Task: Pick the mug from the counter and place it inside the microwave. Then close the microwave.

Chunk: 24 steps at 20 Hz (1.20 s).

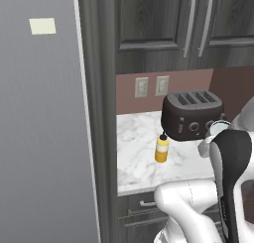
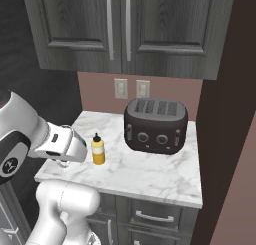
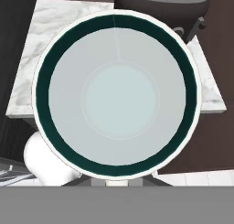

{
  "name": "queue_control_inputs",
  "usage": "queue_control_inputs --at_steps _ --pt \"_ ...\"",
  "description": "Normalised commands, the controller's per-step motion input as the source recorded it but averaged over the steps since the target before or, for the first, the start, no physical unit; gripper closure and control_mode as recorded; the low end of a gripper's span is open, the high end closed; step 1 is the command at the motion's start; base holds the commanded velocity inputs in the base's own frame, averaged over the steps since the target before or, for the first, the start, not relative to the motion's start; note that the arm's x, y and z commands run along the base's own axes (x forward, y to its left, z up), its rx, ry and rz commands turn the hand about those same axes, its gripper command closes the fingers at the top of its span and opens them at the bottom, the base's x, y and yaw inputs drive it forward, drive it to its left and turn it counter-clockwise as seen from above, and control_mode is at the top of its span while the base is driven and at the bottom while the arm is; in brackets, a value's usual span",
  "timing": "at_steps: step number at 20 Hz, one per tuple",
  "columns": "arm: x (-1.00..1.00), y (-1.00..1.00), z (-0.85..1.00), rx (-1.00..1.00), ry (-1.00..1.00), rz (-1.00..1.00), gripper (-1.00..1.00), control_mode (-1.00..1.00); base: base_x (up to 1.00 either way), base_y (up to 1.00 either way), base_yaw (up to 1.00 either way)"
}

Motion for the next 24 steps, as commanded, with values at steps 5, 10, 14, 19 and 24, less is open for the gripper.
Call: queue_control_inputs --at_steps 5,10,14,19,24 --pt "0.00 0.00 0.00 0.00 0.00 0.00 1.00 -1.00 0.00 0.00 0.00" --pt "0.00 0.00 0.00 0.00 0.00 0.00 1.00 -1.00 0.00 0.00 0.00" --pt "0.00 0.00 0.00 0.00 0.00 0.00 1.00 -1.00 0.00 0.00 0.00" --pt "-0.25 0.00 0.00 0.00 -0.02 0.00 1.00 -1.00 0.00 0.00 0.00" --pt "-0.39 0.00 0.00 0.00 -0.05 0.00 1.00 -1.00 0.00 0.00 0.00"
